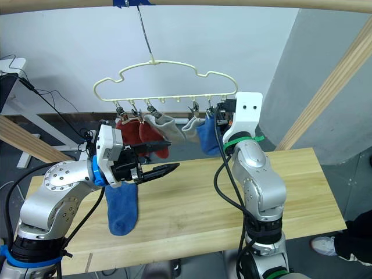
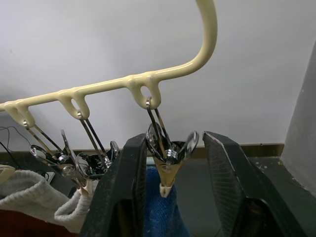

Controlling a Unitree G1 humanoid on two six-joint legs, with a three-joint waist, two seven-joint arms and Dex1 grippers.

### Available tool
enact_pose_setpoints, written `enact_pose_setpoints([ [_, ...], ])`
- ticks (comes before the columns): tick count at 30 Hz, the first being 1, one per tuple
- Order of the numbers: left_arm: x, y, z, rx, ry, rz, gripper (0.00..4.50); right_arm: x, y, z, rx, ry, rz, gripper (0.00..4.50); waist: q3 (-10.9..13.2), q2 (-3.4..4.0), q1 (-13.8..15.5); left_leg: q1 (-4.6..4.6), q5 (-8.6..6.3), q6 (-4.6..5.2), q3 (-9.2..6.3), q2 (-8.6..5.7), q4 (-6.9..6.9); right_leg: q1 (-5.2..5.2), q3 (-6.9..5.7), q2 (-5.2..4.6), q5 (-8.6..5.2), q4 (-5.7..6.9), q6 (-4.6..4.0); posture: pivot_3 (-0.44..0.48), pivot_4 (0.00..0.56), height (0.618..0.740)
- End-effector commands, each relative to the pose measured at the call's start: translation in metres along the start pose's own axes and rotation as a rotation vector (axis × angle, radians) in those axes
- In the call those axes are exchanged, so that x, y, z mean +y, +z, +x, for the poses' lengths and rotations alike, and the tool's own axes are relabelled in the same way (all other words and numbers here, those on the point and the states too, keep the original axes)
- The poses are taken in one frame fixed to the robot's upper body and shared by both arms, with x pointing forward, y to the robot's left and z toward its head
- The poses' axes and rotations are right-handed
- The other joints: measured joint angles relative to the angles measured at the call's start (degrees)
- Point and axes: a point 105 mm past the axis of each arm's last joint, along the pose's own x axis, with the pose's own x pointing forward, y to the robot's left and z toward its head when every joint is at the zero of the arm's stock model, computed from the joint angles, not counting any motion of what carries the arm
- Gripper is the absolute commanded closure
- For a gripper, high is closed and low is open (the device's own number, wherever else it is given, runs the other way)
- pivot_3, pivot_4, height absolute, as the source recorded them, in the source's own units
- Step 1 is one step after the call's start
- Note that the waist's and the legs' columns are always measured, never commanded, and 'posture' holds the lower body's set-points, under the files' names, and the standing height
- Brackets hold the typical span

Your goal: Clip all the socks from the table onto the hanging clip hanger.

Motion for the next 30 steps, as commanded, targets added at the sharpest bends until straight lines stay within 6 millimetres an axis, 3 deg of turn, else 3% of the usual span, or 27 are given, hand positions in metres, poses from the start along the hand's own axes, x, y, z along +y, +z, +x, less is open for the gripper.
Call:
enact_pose_setpoints([
  [1,-0.002,0.009,0.001,-0.022,-0.009,0.042,1.26,0.002,0.013,-0.003,-0.057,-0.001,-0.003,2.6,0.0,0.0,0.0,0.0,0.0,0.0,0.0,0.0,0.0,0.0,0.0,0.0,0.0,0.0,0.0,-0.181,0.268,0.74],
  [30,-0.001,0.009,0.004,-0.015,-0.022,0.05,1.26,0.008,0.025,-0.004,-0.092,-0.006,0.072,2.6,0.0,0.0,0.0,0.0,0.0,0.0,0.0,0.0,0.0,0.0,0.0,0.0,0.0,-0.01,0.0,-0.189,0.268,0.74],
])
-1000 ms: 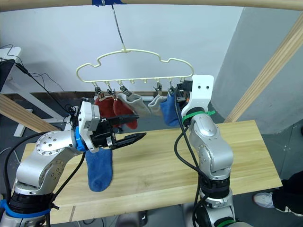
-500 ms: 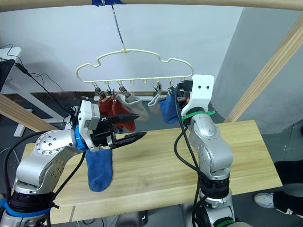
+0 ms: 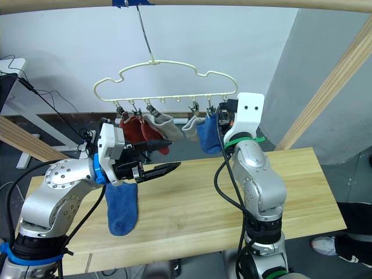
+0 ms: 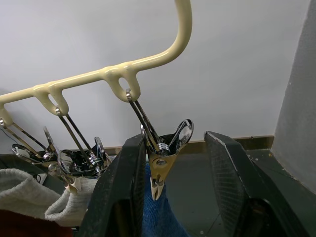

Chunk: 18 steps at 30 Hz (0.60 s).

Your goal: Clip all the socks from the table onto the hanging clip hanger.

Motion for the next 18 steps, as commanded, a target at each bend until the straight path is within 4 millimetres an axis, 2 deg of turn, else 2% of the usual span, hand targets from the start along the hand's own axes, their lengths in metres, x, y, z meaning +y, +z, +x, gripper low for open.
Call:
enact_pose_setpoints([
  [1,-0.0019,0.0068,0.0009,-0.019,-0.014,0.034,1.26,0.012,0.027,-0.0045,-0.107,0.037,0.059,2.6,0.0,0.0,0.0,0.0,0.0,0.0,0.0,0.0,0.0,0.0,0.0,0.0,0.0,0.0,0.0,-0.189,0.268,0.74],
  [18,-0.002,0.006,0.0011,-0.016,-0.016,0.039,1.26,0.0194,0.0309,-0.0039,-0.127,0.071,0.096,2.6,0.0,0.0,0.0,0.0,0.0,0.0,0.0,0.0,0.0,0.0,0.0,0.0,0.0,0.0,0.0,-0.186,0.267,0.74],
])
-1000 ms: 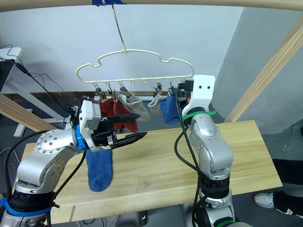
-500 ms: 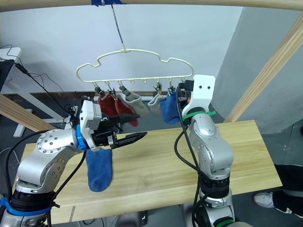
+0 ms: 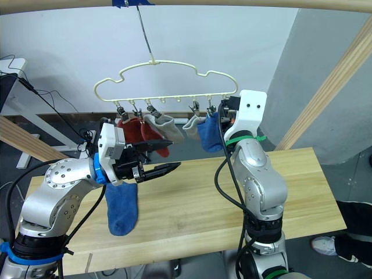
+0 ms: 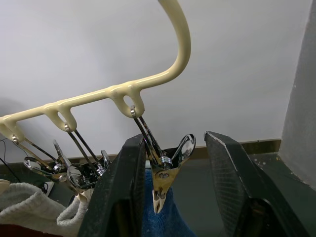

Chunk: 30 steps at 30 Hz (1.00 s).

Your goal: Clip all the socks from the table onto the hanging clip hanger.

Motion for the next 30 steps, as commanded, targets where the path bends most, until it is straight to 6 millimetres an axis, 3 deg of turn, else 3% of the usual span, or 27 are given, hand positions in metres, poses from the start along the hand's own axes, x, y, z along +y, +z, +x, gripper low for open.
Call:
enact_pose_setpoints([
  [1,-0.002,0.006,0.0,-0.019,-0.012,0.037,1.26,0.019,0.025,-0.003,-0.097,0.06,0.06,2.6,0.0,0.0,0.0,0.0,0.0,0.0,0.0,0.0,0.0,0.0,0.0,0.0,0.0,0.0,0.0,-0.186,0.267,0.74],
  [4,-0.002,0.006,0.001,-0.019,-0.012,0.038,1.26,0.019,0.025,-0.003,-0.099,0.061,0.061,2.95,0.0,0.0,0.0,0.0,0.0,0.0,0.0,0.0,0.0,0.0,0.0,0.0,0.0,0.0,0.0,-0.187,0.264,0.74],
  [10,-0.002,0.005,0.001,-0.017,-0.012,0.04,1.26,0.02,0.025,-0.004,-0.101,0.067,0.063,4.44,0.0,0.0,0.0,0.0,0.0,0.0,0.0,0.0,0.0,0.0,0.0,0.0,0.0,0.0,0.0,-0.188,0.264,0.74],
  [19,0.001,-0.002,-0.002,-0.007,0.047,0.017,1.26,0.02,0.026,-0.004,-0.109,0.071,0.059,4.48,0.0,0.0,0.0,0.0,0.0,0.0,0.0,0.0,0.0,0.0,0.0,-0.01,0.0,-0.01,0.0,-0.189,0.263,0.74],
  [21,0.001,-0.013,-0.006,0.021,0.108,-0.038,1.26,0.02,0.025,-0.004,-0.109,0.073,0.056,4.48,0.0,0.02,0.0,-0.01,0.0,0.0,0.0,0.0,0.0,0.0,0.0,-0.01,0.0,-0.01,0.0,-0.189,0.263,0.74],
  [24,-0.004,-0.052,-0.02,0.145,0.206,-0.109,1.26,0.02,0.026,-0.003,-0.112,0.073,0.051,4.48,0.0,0.03,-0.3,0.0,0.0,0.0,0.02,0.0,0.0,0.0,0.03,-0.02,0.0,-0.04,0.0,-0.189,0.263,0.74],
  [28,0.013,-0.079,-0.045,0.164,0.534,-0.139,0.41,0.02,0.026,-0.003,-0.114,0.076,0.04,4.5,0.0,0.03,-0.1,-0.01,0.0,0.01,0.0,0.01,-0.05,-0.03,0.01,-0.05,0.0,-0.04,-0.01,-0.185,0.267,0.74],
  [30,0.026,-0.096,-0.071,0.172,0.835,-0.205,0.03,0.019,0.025,-0.003,-0.11,0.076,0.036,4.5,0.0,0.03,0.1,-0.05,0.0,0.01,-0.02,0.0,-0.03,-0.05,-0.02,-0.06,0.0,-0.01,-0.01,-0.186,0.27,0.74],
])
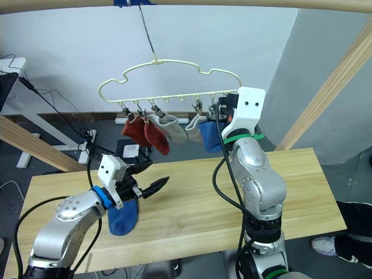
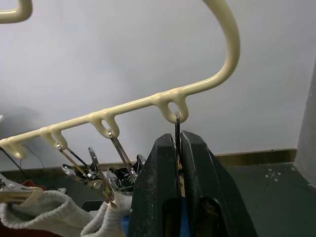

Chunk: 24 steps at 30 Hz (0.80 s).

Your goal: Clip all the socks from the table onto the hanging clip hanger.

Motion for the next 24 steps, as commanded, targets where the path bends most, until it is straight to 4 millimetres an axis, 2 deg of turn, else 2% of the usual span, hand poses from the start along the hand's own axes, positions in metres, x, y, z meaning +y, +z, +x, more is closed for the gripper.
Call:
enact_pose_setpoints([
  [1,0.043,-0.01,-0.026,-0.034,0.449,-0.061,0.03,0.01,0.019,-0.002,-0.075,0.035,0.017,4.5,0.0,-0.03,0.0,0.01,0.0,0.0,0.02,-0.03,0.02,0.03,0.02,-0.06,0.0,0.0,0.0,-0.186,0.27,0.74],
  [3,0.05,-0.025,-0.04,-0.008,0.594,-0.135,0.03,0.01,0.019,-0.002,-0.073,0.037,0.016,4.5,0.0,-0.07,0.0,0.0,0.0,0.01,0.05,-0.06,0.06,0.05,0.03,-0.11,0.01,-0.02,0.03,-0.184,0.27,0.74],
  [8,0.058,-0.071,-0.056,0.144,0.753,-0.326,0.03,0.012,0.017,-0.002,-0.062,0.05,0.014,4.5,0.0,-0.07,0.0,0.01,0.0,0.01,-0.02,-0.06,0.04,0.05,-0.06,-0.1,0.01,0.04,0.03,-0.182,0.275,0.74],
  [17,0.077,-0.101,-0.045,0.266,0.834,-0.421,0.03,0.012,0.016,-0.002,-0.053,0.054,0.008,4.5,-0.1,-0.09,0.0,0.05,0.0,0.01,-0.01,-0.06,0.08,0.07,-0.05,-0.03,0.02,0.09,0.02,-0.188,0.281,0.74],
  [21,0.067,-0.108,-0.035,0.315,0.765,-0.438,0.03,0.012,0.016,-0.003,-0.051,0.052,0.006,4.5,-0.1,-0.08,-0.1,0.05,0.0,0.01,0.0,-0.06,0.04,0.06,-0.03,-0.05,0.02,0.07,0.02,-0.199,0.281,0.74],
  [24,0.064,-0.11,-0.034,0.337,0.771,-0.443,0.62,0.012,0.016,-0.003,-0.051,0.049,0.005,4.5,-0.1,-0.08,-0.1,0.07,0.0,0.01,0.0,-0.06,0.04,0.07,-0.03,-0.06,0.02,0.08,0.02,-0.199,0.281,0.74],
])
